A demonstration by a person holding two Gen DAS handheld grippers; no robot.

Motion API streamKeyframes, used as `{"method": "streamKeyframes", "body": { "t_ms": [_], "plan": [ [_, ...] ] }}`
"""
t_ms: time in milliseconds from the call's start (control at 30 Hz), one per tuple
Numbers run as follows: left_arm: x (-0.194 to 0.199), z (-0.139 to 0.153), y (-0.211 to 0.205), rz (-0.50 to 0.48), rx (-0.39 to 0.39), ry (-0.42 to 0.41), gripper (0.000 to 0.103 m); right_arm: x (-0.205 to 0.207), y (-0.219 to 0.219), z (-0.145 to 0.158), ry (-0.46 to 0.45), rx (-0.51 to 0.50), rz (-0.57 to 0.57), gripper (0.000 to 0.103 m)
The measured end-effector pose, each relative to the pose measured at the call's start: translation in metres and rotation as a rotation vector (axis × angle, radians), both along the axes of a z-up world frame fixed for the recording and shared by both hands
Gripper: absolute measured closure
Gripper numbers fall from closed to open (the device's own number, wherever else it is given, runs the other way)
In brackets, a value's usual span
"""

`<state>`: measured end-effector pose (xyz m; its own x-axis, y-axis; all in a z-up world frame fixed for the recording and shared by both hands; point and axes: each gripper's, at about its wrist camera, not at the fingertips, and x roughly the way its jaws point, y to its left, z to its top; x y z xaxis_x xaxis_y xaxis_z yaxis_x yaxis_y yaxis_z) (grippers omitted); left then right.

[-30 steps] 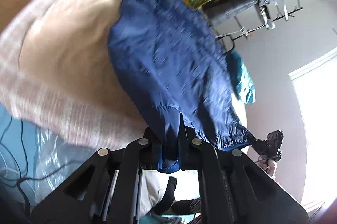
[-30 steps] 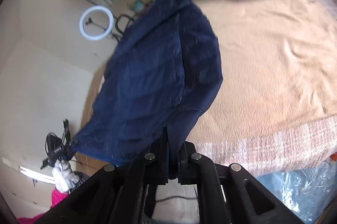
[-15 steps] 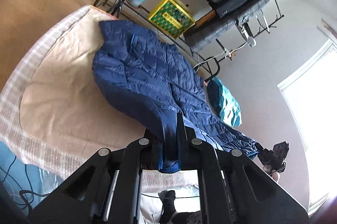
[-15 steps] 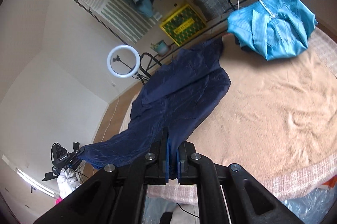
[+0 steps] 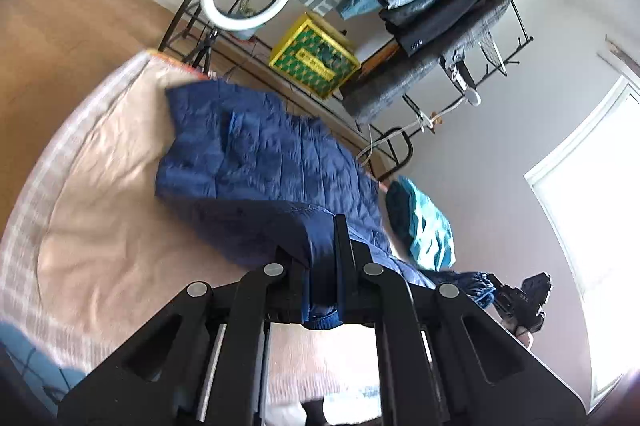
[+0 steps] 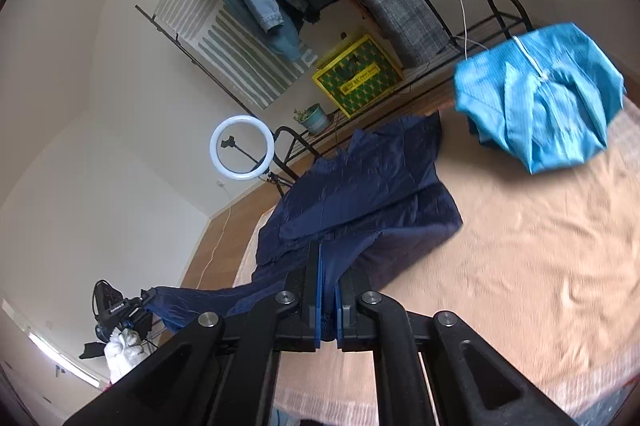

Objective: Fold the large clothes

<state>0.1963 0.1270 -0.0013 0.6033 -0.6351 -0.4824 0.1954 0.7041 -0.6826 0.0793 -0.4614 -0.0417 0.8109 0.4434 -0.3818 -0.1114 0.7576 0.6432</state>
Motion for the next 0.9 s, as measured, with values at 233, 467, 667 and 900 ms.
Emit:
{"method": "streamKeyframes", "body": {
  "t_ms": [233,467,667,900],
  "plan": [
    [0.084,0.014,-0.01,0.021,0.035,-0.029,0.096,0.07,0.009,0.041,-0.026,-0.108,-0.054,0.101],
    [0.167,-0.004,-0.021,0.058,0.066,-0.013,0.096,0.15,0.024,0.054,-0.008,-0.199,-0.105,0.101],
    [0.246,-0.034,-0.033,0.095,0.106,0.021,0.096,0.227,0.031,0.047,0.032,-0.224,-0.152,0.101],
    [0.326,-0.083,-0.042,0.142,0.155,0.068,0.096,0.319,0.028,0.014,0.101,-0.277,-0.197,0.101]
  ]
}}
